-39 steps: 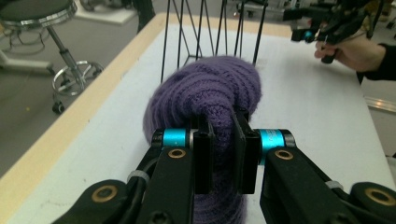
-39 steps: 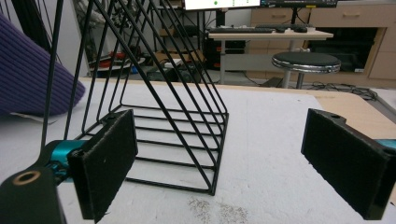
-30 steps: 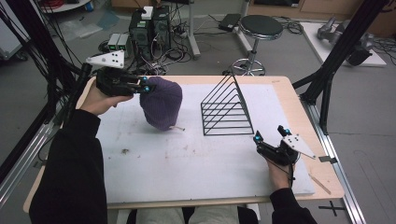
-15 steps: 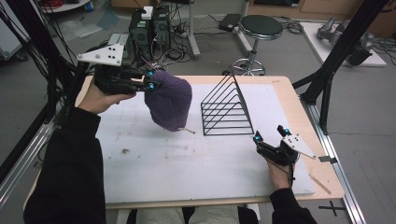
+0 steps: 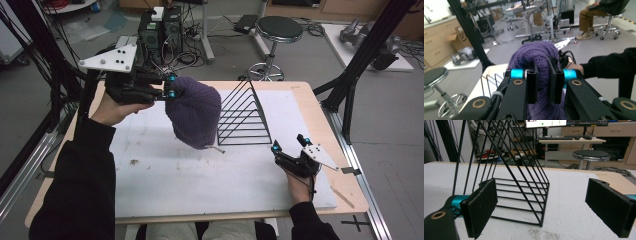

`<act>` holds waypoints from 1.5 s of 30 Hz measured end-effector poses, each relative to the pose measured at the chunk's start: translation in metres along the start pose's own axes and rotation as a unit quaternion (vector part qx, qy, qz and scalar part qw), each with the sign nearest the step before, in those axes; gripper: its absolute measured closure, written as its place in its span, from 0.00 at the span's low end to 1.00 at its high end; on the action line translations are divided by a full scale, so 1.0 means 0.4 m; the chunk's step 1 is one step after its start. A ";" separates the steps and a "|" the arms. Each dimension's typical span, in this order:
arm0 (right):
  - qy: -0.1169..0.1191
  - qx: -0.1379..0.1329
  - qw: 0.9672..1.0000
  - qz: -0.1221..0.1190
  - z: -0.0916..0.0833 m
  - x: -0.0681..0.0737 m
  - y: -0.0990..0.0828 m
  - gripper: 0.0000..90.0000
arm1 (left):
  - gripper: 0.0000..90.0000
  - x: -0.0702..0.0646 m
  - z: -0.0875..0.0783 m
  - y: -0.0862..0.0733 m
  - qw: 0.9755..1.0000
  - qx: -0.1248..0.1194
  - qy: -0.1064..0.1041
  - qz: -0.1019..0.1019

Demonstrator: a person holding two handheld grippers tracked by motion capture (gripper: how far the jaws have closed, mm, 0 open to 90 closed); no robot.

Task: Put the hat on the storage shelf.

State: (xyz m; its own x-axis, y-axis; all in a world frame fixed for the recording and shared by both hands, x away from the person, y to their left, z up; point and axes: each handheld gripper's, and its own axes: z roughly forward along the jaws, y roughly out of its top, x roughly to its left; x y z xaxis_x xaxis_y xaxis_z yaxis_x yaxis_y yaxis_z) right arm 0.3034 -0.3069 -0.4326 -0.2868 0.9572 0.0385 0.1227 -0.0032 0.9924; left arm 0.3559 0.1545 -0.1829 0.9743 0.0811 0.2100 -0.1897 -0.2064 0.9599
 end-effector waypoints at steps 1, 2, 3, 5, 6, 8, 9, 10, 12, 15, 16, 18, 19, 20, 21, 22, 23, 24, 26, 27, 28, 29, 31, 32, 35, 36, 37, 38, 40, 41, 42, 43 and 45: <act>0.000 0.000 1.000 0.001 0.000 0.000 0.000 0.11 | 0.89 -0.003 0.001 0.003 1.000 -0.006 -0.002 0.000; 0.001 0.000 1.000 0.001 0.000 0.000 0.000 0.11 | 0.89 -0.007 0.002 0.006 1.000 -0.013 -0.006 -0.002; 0.002 -0.002 1.000 -0.001 -0.001 0.000 0.001 0.11 | 0.89 -0.010 0.002 0.009 1.000 -0.018 -0.010 0.000; 0.012 -0.008 1.000 -0.001 -0.003 0.001 0.003 0.11 | 0.89 -0.016 0.003 0.014 1.000 -0.024 -0.017 0.004; 0.012 -0.008 1.000 -0.001 -0.003 0.001 0.003 0.11 | 0.89 -0.019 0.004 0.016 0.999 -0.027 -0.020 0.007; 0.035 -0.023 0.999 -0.007 -0.007 0.005 0.012 0.11 | 0.89 -0.025 0.006 0.021 0.999 -0.031 -0.025 0.013; 0.035 -0.023 0.999 -0.007 -0.007 0.005 0.012 0.11 | 0.89 -0.028 0.007 0.022 0.999 -0.035 -0.028 0.015; 0.047 -0.026 0.999 -0.005 -0.009 0.008 0.017 0.11 | 0.89 -0.030 0.007 0.023 0.999 -0.040 -0.031 0.015; 0.074 -0.035 0.997 -0.008 -0.009 0.012 0.028 0.11 | 0.89 -0.031 0.008 0.023 0.998 -0.048 -0.036 0.019; 0.144 -0.040 0.989 -0.017 -0.008 0.041 0.054 0.11 | 0.89 -0.033 0.010 0.021 0.997 -0.066 -0.045 0.018; 0.144 -0.040 0.989 -0.017 -0.008 0.041 0.054 0.11 | 0.89 -0.033 0.010 0.021 0.996 -0.069 -0.048 0.019; 0.179 -0.039 0.983 -0.032 -0.005 0.071 0.070 0.11 | 0.89 -0.034 0.012 0.020 0.995 -0.077 -0.052 0.021; 0.179 -0.039 0.983 -0.032 -0.005 0.071 0.070 0.11 | 0.89 -0.034 0.012 0.021 0.995 -0.080 -0.054 0.020; 0.201 -0.040 0.978 -0.033 -0.001 0.090 0.077 0.11 | 0.89 -0.034 0.013 0.021 0.995 -0.082 -0.055 0.022; 0.212 -0.042 0.976 -0.032 0.000 0.099 0.080 0.11 | 0.89 -0.035 0.013 0.022 0.995 -0.083 -0.057 0.023; 0.212 -0.042 0.976 -0.032 0.000 0.099 0.080 0.11 | 0.89 -0.037 0.013 0.024 0.994 -0.085 -0.058 0.025; 0.231 -0.044 0.972 -0.030 0.006 0.116 0.087 0.11 | 0.89 -0.039 0.014 0.025 0.994 -0.087 -0.062 0.027; 0.239 -0.045 0.970 -0.026 0.007 0.124 0.090 0.11 | 0.89 -0.039 0.014 0.026 0.993 -0.091 -0.067 0.028; 0.248 -0.050 0.967 -0.021 0.011 0.131 0.094 0.11 | 0.89 -0.039 0.016 0.027 0.992 -0.098 -0.071 0.029; 0.257 -0.053 0.965 -0.015 0.014 0.136 0.099 0.11 | 0.89 -0.039 0.017 0.027 0.992 -0.102 -0.072 0.028; 0.264 -0.056 0.963 -0.010 0.017 0.140 0.105 0.11 | 0.89 -0.038 0.017 0.027 0.991 -0.103 -0.074 0.028; 0.268 -0.062 0.961 -0.008 0.020 0.142 0.110 0.11 | 0.89 -0.037 0.018 0.028 0.991 -0.107 -0.078 0.028; 0.288 -0.076 0.955 0.006 0.028 0.148 0.127 0.11 | 0.89 -0.037 0.018 0.029 0.990 -0.112 -0.082 0.030; 0.295 -0.085 0.952 0.011 0.033 0.150 0.134 0.11 | 0.89 -0.038 0.018 0.029 0.989 -0.117 -0.087 0.028; 0.324 -0.095 0.941 0.029 0.050 0.158 0.153 0.11 | 0.89 -0.042 0.019 0.033 0.987 -0.123 -0.096 0.033; 0.342 -0.100 0.934 0.029 0.060 0.167 0.163 0.11 | 0.89 -0.043 0.019 0.034 0.987 -0.126 -0.099 0.033; 0.342 -0.100 0.934 0.029 0.060 0.167 0.163 0.11 | 0.89 -0.043 0.020 0.035 0.986 -0.127 -0.102 0.033; 0.355 -0.101 0.929 0.030 0.064 0.172 0.167 0.11 | 0.89 -0.044 0.020 0.036 0.986 -0.128 -0.105 0.032; 0.382 -0.100 0.918 0.035 0.069 0.186 0.173 0.11 | 0.89 -0.045 0.020 0.036 0.985 -0.129 -0.107 0.032; 0.391 -0.101 0.914 0.032 0.070 0.192 0.174 0.11 | 0.89 -0.045 0.020 0.036 0.985 -0.130 -0.110 0.032; 0.404 -0.098 0.909 0.025 0.070 0.203 0.176 0.11 | 0.89 -0.045 0.020 0.036 0.985 -0.132 -0.110 0.031; 0.415 -0.096 0.904 0.019 0.069 0.212 0.178 0.11 | 0.89 -0.046 0.021 0.036 0.984 -0.136 -0.113 0.029; 0.434 -0.091 0.896 0.007 0.068 0.229 0.180 0.11 | 0.89 -0.045 0.025 0.035 0.982 -0.140 -0.123 0.028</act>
State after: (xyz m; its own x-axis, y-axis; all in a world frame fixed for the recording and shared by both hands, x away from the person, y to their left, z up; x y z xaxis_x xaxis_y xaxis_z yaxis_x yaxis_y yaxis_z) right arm 0.3117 -0.2115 -0.3609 -0.9269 0.3721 0.0492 -0.0021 -0.1364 0.9907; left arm 0.3371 0.1404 -0.1750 0.9550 -0.1670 0.2453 -0.2357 0.0753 0.9689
